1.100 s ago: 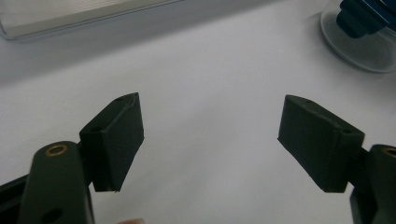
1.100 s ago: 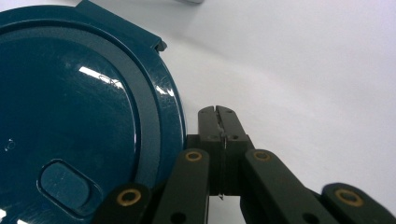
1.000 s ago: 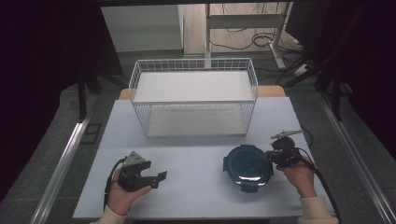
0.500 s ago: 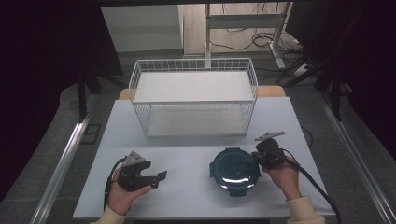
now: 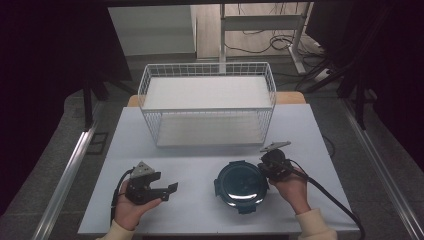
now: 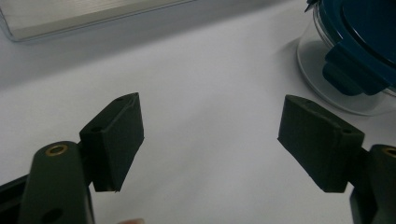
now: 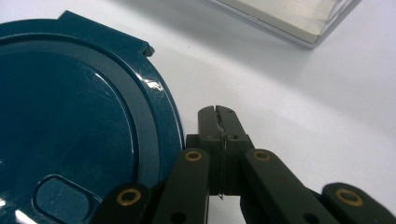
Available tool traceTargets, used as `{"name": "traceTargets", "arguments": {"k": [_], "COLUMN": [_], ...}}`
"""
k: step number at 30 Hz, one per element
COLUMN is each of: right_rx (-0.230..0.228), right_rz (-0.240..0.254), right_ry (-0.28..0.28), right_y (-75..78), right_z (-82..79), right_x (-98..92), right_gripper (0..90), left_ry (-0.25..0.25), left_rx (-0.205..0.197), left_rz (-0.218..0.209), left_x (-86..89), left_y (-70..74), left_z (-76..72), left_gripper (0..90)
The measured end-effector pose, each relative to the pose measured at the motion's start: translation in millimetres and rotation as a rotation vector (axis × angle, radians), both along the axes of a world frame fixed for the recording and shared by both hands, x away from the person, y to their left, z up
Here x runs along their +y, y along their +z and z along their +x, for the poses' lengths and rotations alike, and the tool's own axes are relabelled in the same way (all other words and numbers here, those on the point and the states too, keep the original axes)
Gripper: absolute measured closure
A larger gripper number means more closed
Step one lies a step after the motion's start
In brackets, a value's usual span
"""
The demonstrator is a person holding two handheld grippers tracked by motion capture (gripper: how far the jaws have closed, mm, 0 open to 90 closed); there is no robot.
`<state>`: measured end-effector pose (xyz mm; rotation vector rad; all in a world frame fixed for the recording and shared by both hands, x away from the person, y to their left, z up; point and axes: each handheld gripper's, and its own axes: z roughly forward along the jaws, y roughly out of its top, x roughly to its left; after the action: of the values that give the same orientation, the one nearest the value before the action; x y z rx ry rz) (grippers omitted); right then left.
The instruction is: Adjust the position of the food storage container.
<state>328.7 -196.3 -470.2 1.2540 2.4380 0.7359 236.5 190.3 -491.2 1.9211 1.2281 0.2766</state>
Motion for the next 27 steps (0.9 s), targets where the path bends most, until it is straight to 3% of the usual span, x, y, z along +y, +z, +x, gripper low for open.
{"name": "traceTargets", "arguments": {"k": [7,14,18,21,27], "right_rx": [0.002,0.048,0.076,0.098,0.091], "right_rz": [0.005,0.011,0.004,0.035,0.020], "right_ry": [-0.001,-0.045,-0.034,-0.016,-0.035], "right_y": [2.3,-7.0,-13.7,-14.8,-14.9], "right_z": [-1.7,-28.0,-38.9,-43.2,-41.7], "right_x": [-11.9,-40.1,-36.5,-31.6,-28.4], "right_gripper": [89.8,89.8,89.7,89.7,89.8], "left_ry": [0.005,0.005,0.000,-0.002,0.000], "left_rx": [-0.005,-0.004,-0.006,-0.005,-0.005], "left_rz": [-0.006,-0.009,-0.010,-0.009,-0.008], "left_x": [2.7,3.6,2.6,1.9,2.5], "left_y": [1.6,1.6,2.2,2.1,2.2], "left_z": [-1.0,-0.4,-0.6,-0.5,0.2], "left_gripper": [21.9,21.9,21.9,21.9,21.9]}}
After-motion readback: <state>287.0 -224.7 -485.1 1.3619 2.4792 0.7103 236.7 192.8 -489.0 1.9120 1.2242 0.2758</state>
